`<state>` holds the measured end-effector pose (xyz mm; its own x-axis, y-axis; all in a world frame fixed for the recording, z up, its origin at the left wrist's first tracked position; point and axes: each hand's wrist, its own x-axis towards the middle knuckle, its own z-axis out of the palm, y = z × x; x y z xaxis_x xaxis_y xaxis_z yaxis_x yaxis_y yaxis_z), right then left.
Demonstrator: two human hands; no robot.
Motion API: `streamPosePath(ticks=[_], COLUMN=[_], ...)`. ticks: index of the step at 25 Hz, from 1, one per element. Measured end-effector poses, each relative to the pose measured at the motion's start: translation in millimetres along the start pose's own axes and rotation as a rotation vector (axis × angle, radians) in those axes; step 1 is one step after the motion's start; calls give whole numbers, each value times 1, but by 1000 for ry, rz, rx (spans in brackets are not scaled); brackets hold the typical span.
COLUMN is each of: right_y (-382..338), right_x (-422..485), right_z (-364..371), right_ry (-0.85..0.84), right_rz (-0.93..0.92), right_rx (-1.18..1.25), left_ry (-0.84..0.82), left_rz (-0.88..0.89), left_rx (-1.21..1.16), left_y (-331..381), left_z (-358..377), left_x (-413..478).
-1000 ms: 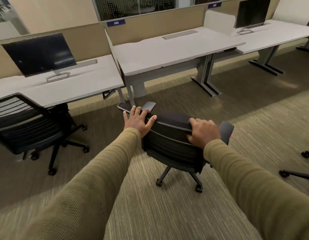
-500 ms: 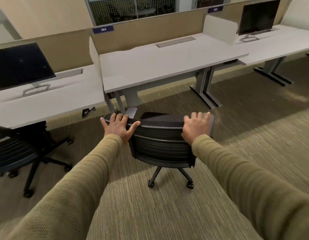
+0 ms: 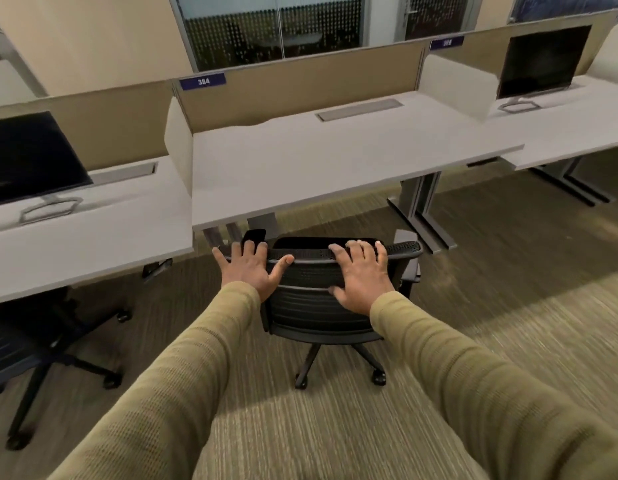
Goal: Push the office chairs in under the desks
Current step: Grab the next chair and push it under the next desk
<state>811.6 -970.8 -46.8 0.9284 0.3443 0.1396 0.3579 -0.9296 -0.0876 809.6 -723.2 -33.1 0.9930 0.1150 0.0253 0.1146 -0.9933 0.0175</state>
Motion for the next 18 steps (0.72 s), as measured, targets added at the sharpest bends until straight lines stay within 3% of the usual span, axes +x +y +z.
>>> streamPosePath(ticks=[5, 18], right_y=[48, 159], right_x=[77, 249], right_z=[4, -1], right_ry=[-18, -342], right_rz=[-7, 58], right_rx=[29, -192], left_ry=[-48, -47], left_rz=[10, -56], left_rx=[55, 121], left_y=[20, 98], left_z=[4, 7], left_x=[71, 183])
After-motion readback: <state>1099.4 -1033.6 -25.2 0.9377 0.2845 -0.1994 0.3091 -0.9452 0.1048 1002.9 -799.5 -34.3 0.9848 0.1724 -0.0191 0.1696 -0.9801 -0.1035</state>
